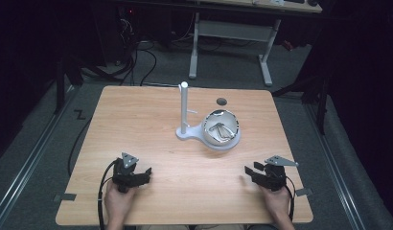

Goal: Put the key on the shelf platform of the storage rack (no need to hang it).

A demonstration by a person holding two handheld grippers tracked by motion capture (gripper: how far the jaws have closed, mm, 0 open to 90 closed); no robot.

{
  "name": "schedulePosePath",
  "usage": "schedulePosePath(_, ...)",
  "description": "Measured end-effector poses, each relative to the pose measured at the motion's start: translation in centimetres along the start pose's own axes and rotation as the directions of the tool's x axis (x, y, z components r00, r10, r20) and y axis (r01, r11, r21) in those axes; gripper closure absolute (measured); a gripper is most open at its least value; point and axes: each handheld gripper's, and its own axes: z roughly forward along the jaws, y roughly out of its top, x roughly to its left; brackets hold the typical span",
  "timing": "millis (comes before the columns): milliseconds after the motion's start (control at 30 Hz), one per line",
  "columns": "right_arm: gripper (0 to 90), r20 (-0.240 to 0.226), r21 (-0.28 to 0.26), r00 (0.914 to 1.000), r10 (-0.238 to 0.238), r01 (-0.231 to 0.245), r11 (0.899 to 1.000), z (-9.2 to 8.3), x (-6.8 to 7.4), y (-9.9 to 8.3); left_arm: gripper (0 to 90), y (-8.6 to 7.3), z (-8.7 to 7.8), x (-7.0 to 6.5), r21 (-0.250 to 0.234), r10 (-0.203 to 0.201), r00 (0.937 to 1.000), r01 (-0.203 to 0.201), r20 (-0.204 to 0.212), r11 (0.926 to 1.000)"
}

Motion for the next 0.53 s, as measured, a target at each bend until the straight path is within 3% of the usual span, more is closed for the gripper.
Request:
schedulePosePath(233,48.5,0.025,0.03,0.9993,-0.028,0.028,0.999,0.8,0.3,-0.7,19.1,0.0,0.0,0.0,0.0,0.0,1.0,0.0,-0.001,1.0)
schedulePosePath(300,47.2,0.038,0.038,0.9979,-0.053,0.052,0.998,0.8,0.6,-0.7,19.1,0.0,0.0,0.0,0.0,0.0,1.0,0.0,-0.001,1.0)
schedulePosePath(400,46.3,0.065,0.053,0.9898,-0.127,0.123,0.991,1.0,1.2,-0.8,19.1,0.0,0.0,0.0,0.0,-0.001,1.0,0.001,-0.001,1.0)
schedulePosePath(533,45.9,0.061,0.053,0.9904,-0.124,0.121,0.991,1.0,1.1,-0.8,19.1,0.0,0.0,0.0,0.0,0.0,1.0,0.0,-0.001,1.0)
